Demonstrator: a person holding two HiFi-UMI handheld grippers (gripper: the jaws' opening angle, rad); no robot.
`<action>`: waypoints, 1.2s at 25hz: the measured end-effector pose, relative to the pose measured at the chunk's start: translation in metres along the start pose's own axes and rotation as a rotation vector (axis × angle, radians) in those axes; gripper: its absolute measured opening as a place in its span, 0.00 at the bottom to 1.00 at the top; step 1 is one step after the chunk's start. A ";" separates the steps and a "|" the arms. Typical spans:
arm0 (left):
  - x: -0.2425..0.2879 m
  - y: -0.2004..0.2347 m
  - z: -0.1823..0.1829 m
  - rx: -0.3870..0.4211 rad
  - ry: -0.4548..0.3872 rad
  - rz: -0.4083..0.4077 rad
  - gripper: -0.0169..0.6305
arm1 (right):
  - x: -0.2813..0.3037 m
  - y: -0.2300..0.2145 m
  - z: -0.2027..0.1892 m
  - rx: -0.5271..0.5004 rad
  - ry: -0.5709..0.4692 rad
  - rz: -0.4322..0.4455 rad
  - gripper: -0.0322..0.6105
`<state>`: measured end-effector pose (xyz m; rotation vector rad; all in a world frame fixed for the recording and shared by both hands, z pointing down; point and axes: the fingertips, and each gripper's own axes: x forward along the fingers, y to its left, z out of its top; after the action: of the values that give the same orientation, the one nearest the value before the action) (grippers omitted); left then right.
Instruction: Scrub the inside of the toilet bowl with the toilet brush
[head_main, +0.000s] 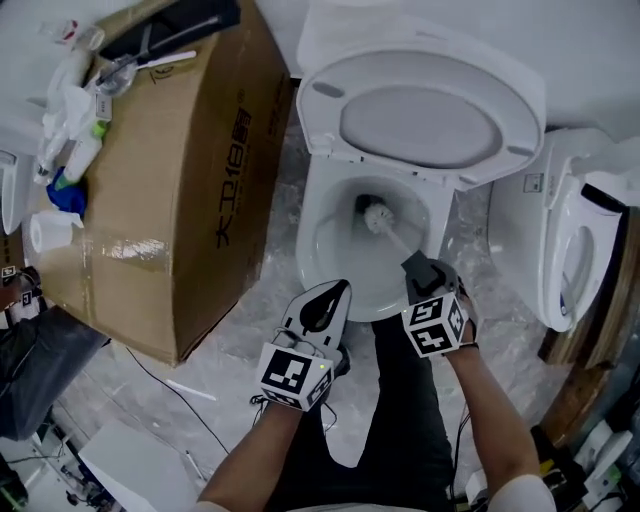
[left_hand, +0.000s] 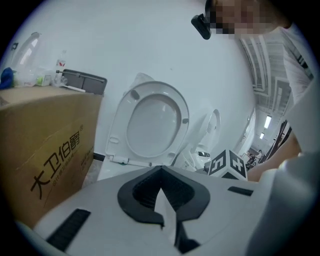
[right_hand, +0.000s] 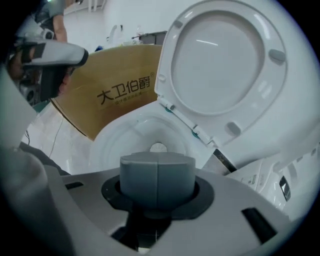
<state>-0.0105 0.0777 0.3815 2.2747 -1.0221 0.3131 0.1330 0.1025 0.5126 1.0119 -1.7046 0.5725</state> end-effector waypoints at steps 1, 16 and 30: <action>-0.006 -0.007 0.007 0.002 0.004 -0.004 0.04 | -0.014 0.000 -0.001 0.029 -0.006 0.011 0.29; -0.065 -0.075 0.102 0.057 -0.011 -0.068 0.04 | -0.186 0.003 0.029 0.197 -0.158 0.066 0.29; -0.147 -0.162 0.196 0.136 -0.078 -0.183 0.04 | -0.350 0.007 0.070 0.234 -0.349 0.050 0.29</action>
<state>0.0036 0.1252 0.0926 2.4994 -0.8454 0.2247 0.1316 0.1753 0.1628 1.2977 -2.0062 0.6689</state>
